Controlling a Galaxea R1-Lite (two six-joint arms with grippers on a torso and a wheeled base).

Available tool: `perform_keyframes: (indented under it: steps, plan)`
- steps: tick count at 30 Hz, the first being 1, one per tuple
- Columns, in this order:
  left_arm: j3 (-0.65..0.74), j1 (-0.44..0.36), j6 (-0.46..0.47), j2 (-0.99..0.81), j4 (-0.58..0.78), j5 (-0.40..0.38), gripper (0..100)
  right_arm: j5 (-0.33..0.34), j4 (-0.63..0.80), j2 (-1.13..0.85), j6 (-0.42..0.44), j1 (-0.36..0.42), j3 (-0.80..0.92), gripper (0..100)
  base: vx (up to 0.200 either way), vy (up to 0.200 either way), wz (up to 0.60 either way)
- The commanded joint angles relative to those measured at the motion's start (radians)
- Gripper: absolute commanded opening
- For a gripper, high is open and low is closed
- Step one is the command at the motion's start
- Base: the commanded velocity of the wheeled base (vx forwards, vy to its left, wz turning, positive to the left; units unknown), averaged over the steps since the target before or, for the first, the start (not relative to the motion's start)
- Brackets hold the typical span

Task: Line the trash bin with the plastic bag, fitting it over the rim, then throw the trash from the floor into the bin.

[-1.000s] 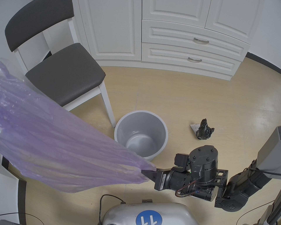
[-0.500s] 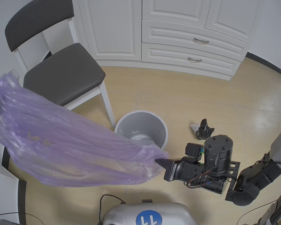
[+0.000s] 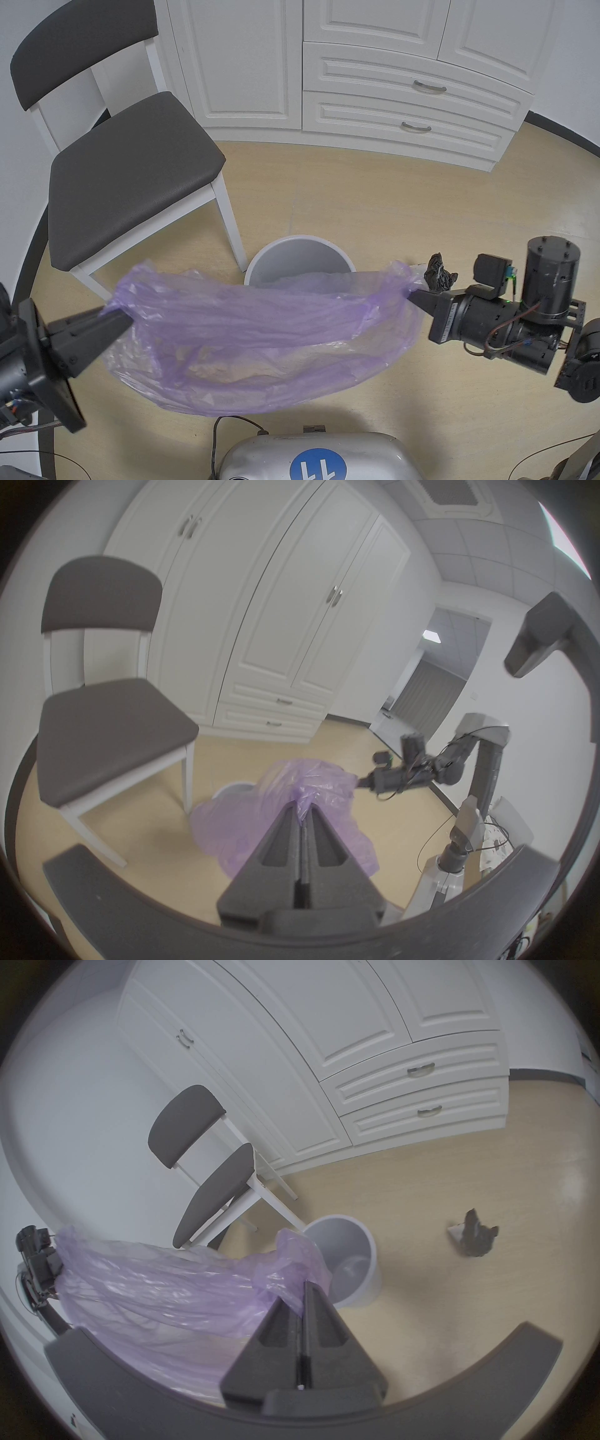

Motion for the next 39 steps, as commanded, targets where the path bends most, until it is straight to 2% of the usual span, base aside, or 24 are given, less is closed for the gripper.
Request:
perform_keyframes:
  steps: [1, 8, 12, 15, 18, 19, 21, 25, 31, 39]
  plan:
    - [0.018, -0.001, -0.075, 0.205, -0.03, 0.002, 0, -0.002, 0.143, -0.235, -0.074, -0.019, -0.018, 0, 0.0, 0.0, 0.0]
    - [0.065, 0.0, -0.109, 0.392, -0.194, 0.005, 0, -0.051, 0.184, -0.297, -0.138, -0.009, -0.014, 0, 0.0, 0.0, 0.0]
    - [0.098, 0.051, -0.106, 0.418, -0.257, 0.004, 0, -0.059, 0.186, -0.298, -0.158, -0.012, -0.006, 0, 0.0, 0.0, 0.0]
    - [0.093, 0.101, -0.105, 0.412, -0.259, 0.004, 0, -0.069, 0.186, -0.301, -0.192, -0.022, 0.003, 0, 0.0, 0.0, 0.0]
    - [0.087, 0.173, -0.092, 0.412, -0.259, 0.001, 0, -0.115, 0.184, -0.3, -0.235, -0.026, 0.012, 0, 0.0, 0.0, 0.0]
    - [0.087, 0.173, -0.092, 0.412, -0.259, 0.001, 0, -0.115, 0.184, -0.3, -0.235, -0.026, 0.012, 0, 0.0, 0.0, 0.0]
    - [0.085, 0.233, -0.045, 0.407, -0.26, -0.008, 0, -0.141, 0.181, -0.288, -0.25, -0.043, 0.012, 0, 0.0, 0.0, 0.0]
    - [0.085, 0.27, -0.028, 0.4, -0.26, -0.013, 0, -0.141, 0.182, -0.283, -0.267, -0.068, 0.02, 0, 0.0, 0.0, 0.0]
    - [0.075, 0.338, -0.02, 0.401, -0.26, -0.024, 0, -0.141, 0.179, -0.277, -0.348, -0.106, 0.057, 0, 0.0, 0.0, 0.0]
    - [0.076, 0.391, 0.014, 0.401, -0.26, -0.061, 0, -0.14, 0.181, -0.278, -0.401, -0.121, 0.089, 0, 0.0, 0.0, 0.0]
